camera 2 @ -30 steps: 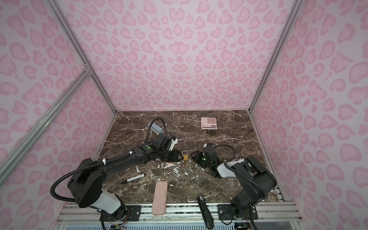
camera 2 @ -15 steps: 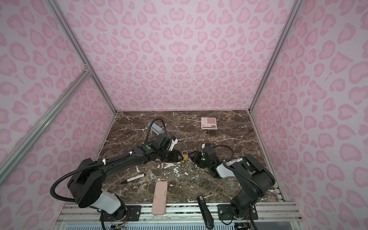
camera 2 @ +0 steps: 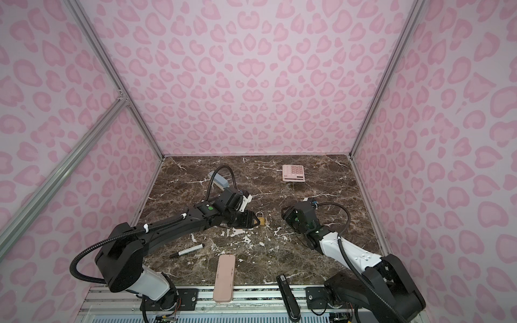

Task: Lock with the key

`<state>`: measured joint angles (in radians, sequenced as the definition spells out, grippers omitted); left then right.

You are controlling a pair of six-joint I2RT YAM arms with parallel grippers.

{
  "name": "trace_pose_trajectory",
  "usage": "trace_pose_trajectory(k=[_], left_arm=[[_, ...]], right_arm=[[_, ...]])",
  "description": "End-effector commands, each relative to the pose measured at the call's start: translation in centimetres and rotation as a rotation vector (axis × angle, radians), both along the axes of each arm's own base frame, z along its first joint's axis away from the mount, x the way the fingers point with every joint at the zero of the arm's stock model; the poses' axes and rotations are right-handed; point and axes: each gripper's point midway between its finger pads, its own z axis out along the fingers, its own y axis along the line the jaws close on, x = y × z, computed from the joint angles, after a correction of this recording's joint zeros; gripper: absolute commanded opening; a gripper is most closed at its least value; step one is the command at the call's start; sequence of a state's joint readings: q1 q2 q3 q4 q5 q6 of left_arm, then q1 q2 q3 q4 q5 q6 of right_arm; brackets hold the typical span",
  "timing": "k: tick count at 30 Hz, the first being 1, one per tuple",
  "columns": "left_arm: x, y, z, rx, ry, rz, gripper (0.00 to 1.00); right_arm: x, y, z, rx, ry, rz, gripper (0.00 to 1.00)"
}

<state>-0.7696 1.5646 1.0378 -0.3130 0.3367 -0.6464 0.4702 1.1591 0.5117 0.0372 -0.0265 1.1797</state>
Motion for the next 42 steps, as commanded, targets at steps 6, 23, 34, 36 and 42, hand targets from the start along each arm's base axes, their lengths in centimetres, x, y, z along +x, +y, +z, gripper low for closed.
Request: trace_pose_trajectory(k=[6, 23, 34, 36, 42], left_arm=[[0.3, -1.3, 1.2, -0.030, -0.004, -0.007, 0.52], [1.2, -4.4, 0.8, -0.045, 0.072, -0.088, 0.52], [0.9, -4.4, 0.9, -0.045, 0.083, -0.096, 0.52], [0.9, -4.4, 1.0, -0.047, 0.084, -0.099, 0.52], [0.7, -4.2, 1.1, -0.047, 0.076, -0.102, 0.52]], right_arm=[[-5.3, -13.8, 0.6, -0.362, 0.168, -0.516, 0.66], [-14.9, -27.4, -1.7, -0.256, 0.420, -1.095, 0.64], [-17.3, -28.5, -3.0, -0.180, 0.521, -1.231, 0.63], [-17.2, -28.2, -3.5, -0.145, 0.544, -1.227, 0.66], [-17.8, -27.7, -3.7, -0.109, 0.573, -1.226, 0.75]])
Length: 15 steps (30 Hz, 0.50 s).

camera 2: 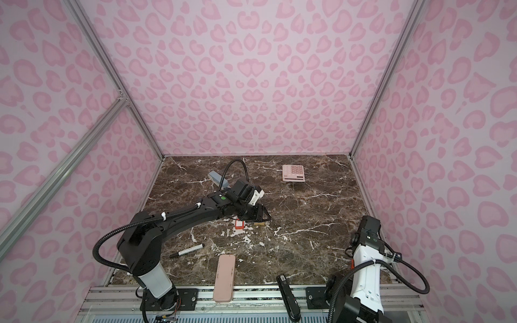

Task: Lock with the key

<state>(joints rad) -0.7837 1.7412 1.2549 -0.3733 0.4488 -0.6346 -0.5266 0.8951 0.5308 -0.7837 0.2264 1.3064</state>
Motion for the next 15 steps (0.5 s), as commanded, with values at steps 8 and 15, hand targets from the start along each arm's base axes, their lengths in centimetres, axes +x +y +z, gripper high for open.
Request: trace_pose_trajectory(k=[8, 15], left_arm=[[-0.7, 0.5, -0.2, 0.004, 0.011, -0.012, 0.52], [-0.6, 0.3, -0.2, 0.000, 0.009, -0.013, 0.52]], right_arm=[[-2.4, 1.6, -1.6, 0.076, 0.071, -0.024, 0.80], [-2.6, 1.9, -3.2, 0.117, 0.081, -0.021, 0.81]])
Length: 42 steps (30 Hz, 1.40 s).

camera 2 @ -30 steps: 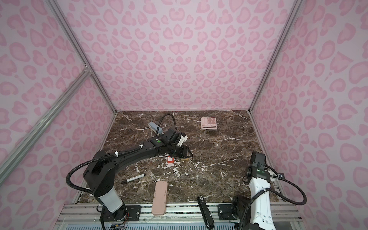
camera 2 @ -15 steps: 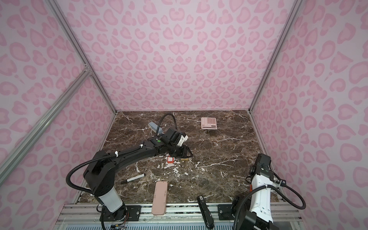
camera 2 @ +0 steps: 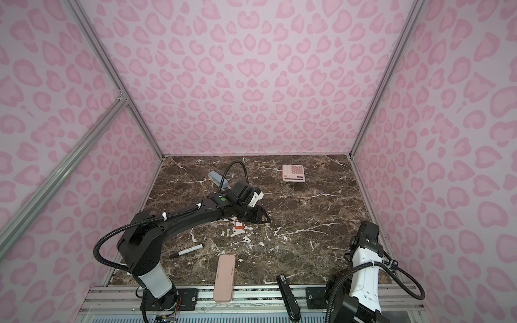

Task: Lock with the key

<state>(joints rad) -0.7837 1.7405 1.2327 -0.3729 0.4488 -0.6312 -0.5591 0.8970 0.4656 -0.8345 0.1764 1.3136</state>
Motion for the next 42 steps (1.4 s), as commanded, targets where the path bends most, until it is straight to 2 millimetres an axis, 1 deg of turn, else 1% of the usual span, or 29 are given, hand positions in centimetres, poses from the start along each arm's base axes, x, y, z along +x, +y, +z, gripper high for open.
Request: trace_pose_trajectory(k=[1, 4, 9, 19, 23, 27, 31, 34, 37, 38, 40, 42], left_arm=[[-0.2, -0.1, 0.6, -0.015, -0.004, -0.011, 0.52], [-0.3, 0.1, 0.3, -0.007, 0.001, -0.011, 0.52], [-0.2, 0.1, 0.1, -0.003, 0.004, -0.009, 0.52], [-0.1, 0.0, -0.4, 0.005, 0.010, -0.005, 0.52], [0.0, -0.1, -0.5, 0.003, 0.011, -0.006, 0.52], [0.1, -0.1, -0.4, 0.003, 0.007, -0.005, 0.52], [0.1, -0.2, -0.5, 0.005, 0.009, -0.006, 0.52], [0.1, -0.3, -0.6, 0.002, 0.011, -0.007, 0.52], [0.3, -0.5, -0.3, -0.005, 0.010, -0.004, 0.52], [0.3, -0.6, -0.2, -0.008, 0.010, -0.004, 0.52], [0.5, -0.5, -0.1, -0.009, 0.011, 0.003, 0.52], [0.8, -0.3, 0.0, -0.011, 0.011, 0.010, 0.52]], right_arm=[[0.0, 0.1, -0.6, 0.019, 0.003, 0.006, 0.81], [0.3, 0.1, -0.8, 0.028, -0.010, 0.013, 0.81], [0.6, -0.5, -0.6, -0.005, -0.015, 0.028, 0.81], [0.7, -0.3, -1.9, 0.013, -0.006, 0.044, 0.71], [0.8, 0.1, -2.8, 0.034, -0.021, 0.043, 0.68], [0.7, 0.4, -3.5, 0.044, -0.028, 0.042, 0.56], [0.9, 0.4, -3.5, 0.040, -0.046, 0.048, 0.42], [1.4, 0.5, -3.2, 0.040, -0.072, 0.063, 0.35], [2.7, 0.5, -2.8, 0.039, -0.126, 0.102, 0.30], [3.4, 0.5, -2.6, 0.034, -0.149, 0.128, 0.29], [5.4, 0.6, -2.0, 0.015, -0.204, 0.213, 0.27], [8.0, 1.4, -1.3, 0.000, -0.240, 0.344, 0.27]])
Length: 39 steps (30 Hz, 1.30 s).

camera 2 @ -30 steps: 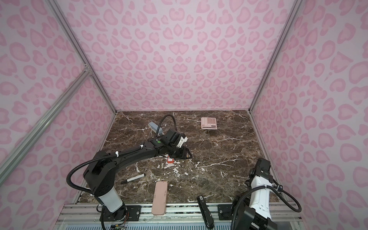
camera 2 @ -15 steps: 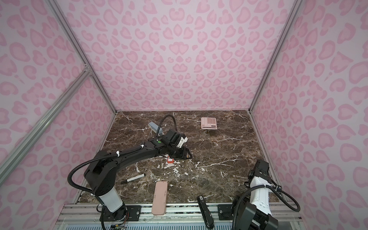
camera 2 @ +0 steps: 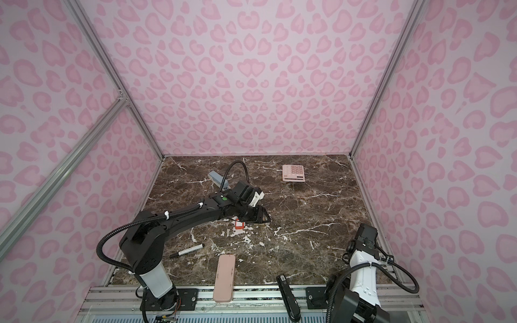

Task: Lock with the key

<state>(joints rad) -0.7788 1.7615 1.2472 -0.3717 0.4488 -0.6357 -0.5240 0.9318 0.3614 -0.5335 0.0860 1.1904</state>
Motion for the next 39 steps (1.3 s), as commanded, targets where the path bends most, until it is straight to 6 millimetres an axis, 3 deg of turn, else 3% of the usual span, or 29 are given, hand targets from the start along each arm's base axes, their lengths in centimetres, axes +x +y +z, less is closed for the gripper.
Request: trace_pose_trajectory(k=[1, 6, 10, 15, 21, 27, 34, 39], left_arm=[[0.4, 0.0, 0.2, -0.013, 0.005, 0.004, 0.52], [1.0, 1.3, 0.8, -0.015, -0.007, 0.032, 0.52], [1.3, 3.1, 1.3, -0.014, -0.022, 0.064, 0.52], [1.3, 5.9, 1.7, -0.007, -0.042, 0.117, 0.52], [1.2, 8.5, 2.2, -0.004, -0.063, 0.166, 0.52], [0.9, 9.8, 2.1, -0.002, -0.069, 0.188, 0.53], [0.8, 9.9, 2.1, -0.005, -0.070, 0.187, 0.53], [0.9, 9.8, 2.1, -0.011, -0.068, 0.189, 0.53]], right_arm=[[5.0, 2.0, 1.0, 0.014, -0.109, 0.234, 0.27], [11.6, 8.1, 2.6, -0.052, -0.075, 0.691, 0.27], [14.7, 13.5, 1.9, -0.073, -0.001, 1.005, 0.27], [16.1, 20.1, 1.2, -0.124, 0.115, 1.356, 0.27], [14.5, 26.1, -0.3, -0.149, 0.262, 1.711, 0.28], [13.0, 28.4, -1.3, -0.157, 0.345, 1.868, 0.30], [13.0, 28.1, -0.8, -0.183, 0.383, 1.902, 0.61], [12.8, 27.7, -0.6, -0.203, 0.405, 1.928, 0.64]])
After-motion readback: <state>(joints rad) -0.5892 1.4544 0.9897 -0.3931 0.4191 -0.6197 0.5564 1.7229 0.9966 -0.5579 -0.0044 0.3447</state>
